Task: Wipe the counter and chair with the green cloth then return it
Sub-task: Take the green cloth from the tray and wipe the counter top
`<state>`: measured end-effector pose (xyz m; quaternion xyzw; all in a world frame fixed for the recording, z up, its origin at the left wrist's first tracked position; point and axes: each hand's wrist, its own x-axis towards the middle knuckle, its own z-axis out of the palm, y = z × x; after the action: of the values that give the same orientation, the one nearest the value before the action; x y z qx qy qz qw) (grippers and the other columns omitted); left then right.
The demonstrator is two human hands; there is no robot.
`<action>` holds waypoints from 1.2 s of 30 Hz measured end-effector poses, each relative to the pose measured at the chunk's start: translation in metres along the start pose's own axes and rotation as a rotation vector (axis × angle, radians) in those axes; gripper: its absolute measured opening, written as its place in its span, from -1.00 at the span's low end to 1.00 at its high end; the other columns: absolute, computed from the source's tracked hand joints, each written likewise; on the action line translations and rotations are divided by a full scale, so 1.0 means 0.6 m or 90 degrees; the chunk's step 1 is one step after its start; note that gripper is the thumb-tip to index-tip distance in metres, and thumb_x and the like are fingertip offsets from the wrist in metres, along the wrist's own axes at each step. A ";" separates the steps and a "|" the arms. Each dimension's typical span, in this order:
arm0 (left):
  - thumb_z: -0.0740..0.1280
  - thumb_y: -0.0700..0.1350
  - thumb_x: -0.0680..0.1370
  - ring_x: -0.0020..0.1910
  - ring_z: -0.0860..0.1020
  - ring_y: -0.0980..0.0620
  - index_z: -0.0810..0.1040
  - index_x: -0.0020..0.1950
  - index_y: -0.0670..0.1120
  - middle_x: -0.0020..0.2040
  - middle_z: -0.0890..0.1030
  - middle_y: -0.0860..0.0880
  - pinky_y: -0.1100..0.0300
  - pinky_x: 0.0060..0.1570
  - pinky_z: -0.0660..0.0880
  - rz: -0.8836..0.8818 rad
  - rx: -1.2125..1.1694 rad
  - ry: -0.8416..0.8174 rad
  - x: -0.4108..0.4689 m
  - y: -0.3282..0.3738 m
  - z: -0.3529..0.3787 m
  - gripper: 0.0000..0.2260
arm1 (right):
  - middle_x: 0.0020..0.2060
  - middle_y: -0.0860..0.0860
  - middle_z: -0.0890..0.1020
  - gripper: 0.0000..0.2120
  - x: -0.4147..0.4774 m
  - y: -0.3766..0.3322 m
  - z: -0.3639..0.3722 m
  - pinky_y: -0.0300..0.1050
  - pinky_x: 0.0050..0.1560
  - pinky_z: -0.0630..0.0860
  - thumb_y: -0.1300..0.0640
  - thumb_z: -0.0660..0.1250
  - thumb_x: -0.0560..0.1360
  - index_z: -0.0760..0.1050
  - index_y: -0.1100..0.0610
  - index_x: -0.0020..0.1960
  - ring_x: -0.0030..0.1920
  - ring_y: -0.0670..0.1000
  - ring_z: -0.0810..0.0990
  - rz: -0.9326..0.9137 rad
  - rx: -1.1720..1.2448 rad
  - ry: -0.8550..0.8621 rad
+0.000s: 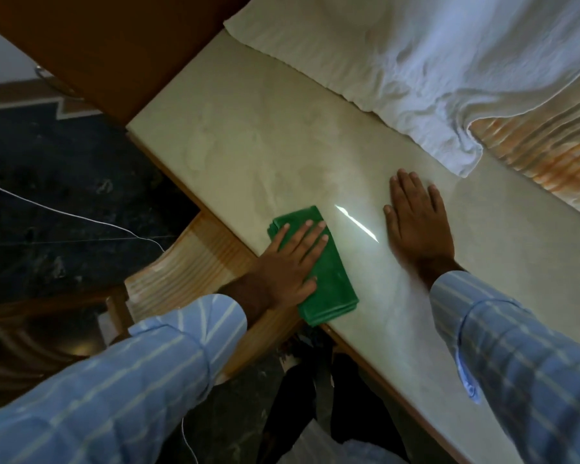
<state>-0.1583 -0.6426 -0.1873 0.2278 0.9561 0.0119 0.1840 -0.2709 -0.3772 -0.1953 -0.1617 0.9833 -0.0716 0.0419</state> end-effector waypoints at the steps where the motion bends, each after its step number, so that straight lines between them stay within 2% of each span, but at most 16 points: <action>1: -0.01 0.17 0.61 0.67 -0.09 -0.14 -0.04 0.68 -0.12 0.69 -0.09 -0.11 -0.23 0.58 -0.08 -0.004 -0.009 0.004 -0.001 0.002 0.001 -0.30 | 0.68 0.12 0.21 -0.43 0.000 0.000 -0.001 0.19 0.70 0.07 -0.02 0.00 0.72 0.15 0.16 0.68 0.69 0.12 0.17 0.002 0.005 0.001; 5: 0.01 0.21 0.58 0.67 -0.08 -0.09 -0.04 0.68 -0.09 0.70 -0.08 -0.07 -0.23 0.58 -0.07 -0.096 -0.063 0.039 0.022 0.006 0.002 -0.27 | 0.68 0.12 0.22 -0.43 0.002 0.002 0.004 0.20 0.69 0.08 -0.01 0.01 0.72 0.16 0.17 0.68 0.69 0.12 0.17 0.000 0.017 0.003; 9: -0.01 0.23 0.56 0.67 -0.15 -0.09 -0.11 0.68 -0.09 0.70 -0.14 -0.07 -0.22 0.59 -0.17 -0.295 -0.132 0.054 0.098 -0.008 -0.020 -0.24 | 0.68 0.12 0.21 -0.46 0.001 0.005 0.006 0.20 0.69 0.06 0.03 0.09 0.73 0.18 0.17 0.67 0.70 0.12 0.15 -0.001 0.033 -0.003; 11: 0.00 0.23 0.56 0.67 -0.18 -0.08 -0.13 0.68 -0.09 0.69 -0.17 -0.07 -0.21 0.58 -0.22 -0.377 -0.173 0.062 0.135 -0.014 -0.036 -0.23 | 0.66 0.12 0.28 -0.49 0.006 0.005 0.002 0.19 0.68 0.10 0.04 0.14 0.73 0.26 0.17 0.64 0.68 0.14 0.22 0.009 0.071 0.008; 13: 0.02 0.22 0.58 0.66 -0.21 -0.09 -0.16 0.68 -0.09 0.69 -0.19 -0.07 -0.22 0.58 -0.25 -0.427 -0.197 0.062 0.160 -0.016 -0.046 -0.24 | 0.56 0.19 0.43 -0.54 0.015 -0.004 -0.002 0.18 0.60 0.23 0.02 0.19 0.71 0.42 0.19 0.54 0.59 0.21 0.36 0.031 0.121 0.043; 16: 0.04 0.20 0.62 0.66 -0.21 -0.11 -0.16 0.67 -0.11 0.69 -0.21 -0.09 -0.24 0.57 -0.24 -0.438 -0.212 0.039 0.180 -0.021 -0.064 -0.25 | 0.26 0.23 0.61 -0.54 0.044 -0.035 -0.020 0.17 0.30 0.47 -0.14 0.22 0.67 0.63 0.20 0.28 0.28 0.29 0.55 0.031 0.201 0.060; 19: 0.10 0.20 0.62 0.66 -0.04 -0.15 -0.01 0.68 -0.07 0.70 -0.05 -0.10 -0.24 0.58 -0.10 -0.427 -0.168 0.069 0.172 -0.033 -0.079 -0.30 | 0.14 0.17 0.60 -0.49 0.071 -0.079 -0.032 0.14 0.14 0.52 -0.27 0.31 0.59 0.63 0.16 0.20 0.14 0.23 0.55 0.001 0.206 -0.055; 21: 0.12 0.20 0.63 0.62 0.13 -0.20 0.15 0.64 -0.07 0.66 0.13 -0.16 -0.18 0.57 0.02 -0.450 -0.113 0.152 0.155 -0.043 -0.081 -0.36 | 0.14 0.17 0.58 -0.49 0.082 -0.098 -0.031 0.08 0.14 0.49 -0.24 0.43 0.51 0.58 0.17 0.21 0.17 0.23 0.54 0.040 0.228 -0.112; 22: 0.12 0.22 0.64 0.60 0.16 -0.22 0.17 0.63 -0.09 0.64 0.17 -0.20 -0.14 0.57 0.07 -0.482 -0.114 0.183 0.146 -0.049 -0.081 -0.36 | 0.14 0.18 0.59 -0.49 0.087 -0.104 -0.030 0.04 0.12 0.46 -0.21 0.48 0.48 0.57 0.17 0.21 0.19 0.23 0.54 0.073 0.252 -0.129; 25: 0.16 0.29 0.63 0.52 0.27 -0.22 0.20 0.60 -0.21 0.55 0.29 -0.23 -0.06 0.48 0.27 -0.589 -0.193 0.214 0.133 -0.070 -0.087 -0.27 | 0.11 0.17 0.63 -0.49 0.097 -0.111 -0.032 -0.04 0.03 0.40 -0.18 0.54 0.45 0.58 0.18 0.17 0.16 0.21 0.59 0.145 0.293 -0.162; 27: 0.26 0.31 0.57 0.41 0.39 -0.20 0.35 0.48 -0.20 0.41 0.44 -0.19 -0.06 0.34 0.40 -0.606 -0.221 0.214 0.136 -0.087 -0.097 -0.30 | 0.02 0.12 0.64 -0.57 0.099 -0.115 -0.035 -0.05 0.00 0.43 -0.13 0.55 0.44 0.60 0.17 0.10 0.12 0.19 0.61 0.172 0.314 -0.167; 29: 0.41 0.25 0.50 0.32 0.49 -0.19 0.49 0.34 -0.18 0.31 0.56 -0.17 -0.04 0.25 0.49 -0.622 -0.366 0.204 0.138 -0.106 -0.110 -0.39 | -0.06 0.10 0.65 -0.66 0.097 -0.124 -0.039 0.02 -0.02 0.53 -0.05 0.54 0.45 0.63 0.19 0.04 0.09 0.20 0.65 0.198 0.398 -0.157; 31: 0.52 0.09 0.44 0.20 0.62 -0.15 0.61 0.21 -0.20 0.19 0.67 -0.16 0.01 0.17 0.59 -0.631 -0.600 0.216 0.130 -0.127 -0.113 -0.52 | -0.01 0.21 0.71 -0.70 0.093 -0.144 -0.041 0.14 0.06 0.65 0.05 0.52 0.48 0.63 0.26 0.07 0.06 0.22 0.69 0.243 0.576 -0.139; 32: 0.53 0.02 0.42 0.13 0.66 -0.13 0.66 0.15 -0.19 0.12 0.71 -0.15 0.02 0.12 0.62 -0.638 -0.689 0.236 0.121 -0.134 -0.112 -0.60 | 0.05 0.24 0.73 -0.72 0.091 -0.158 -0.043 0.12 0.07 0.68 0.10 0.51 0.50 0.62 0.27 0.09 0.05 0.19 0.72 0.272 0.679 -0.132; 34: 0.51 -0.08 0.41 0.05 0.70 -0.13 0.68 0.10 -0.21 0.05 0.73 -0.15 -0.02 0.10 0.65 -0.642 -0.841 0.301 0.094 -0.140 -0.105 -0.68 | 0.09 0.17 0.74 -0.81 0.085 -0.184 -0.045 0.02 0.10 0.69 0.15 0.46 0.54 0.62 0.17 0.13 0.09 0.12 0.74 0.306 0.850 -0.127; 36: 0.49 -0.14 0.41 0.04 0.71 -0.16 0.66 0.13 -0.24 0.05 0.73 -0.19 -0.09 0.12 0.65 -0.621 -0.999 0.383 0.054 -0.147 -0.084 -0.67 | 0.06 0.07 0.73 -0.88 0.082 -0.214 -0.038 0.00 0.14 0.69 0.14 0.45 0.56 0.57 0.06 0.09 0.15 0.12 0.73 0.294 0.894 -0.121</action>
<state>-0.2412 -0.7044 -0.1608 -0.3939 0.6725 0.6264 0.0164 -0.2799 -0.5109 -0.1559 0.1081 0.7072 -0.6581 0.2346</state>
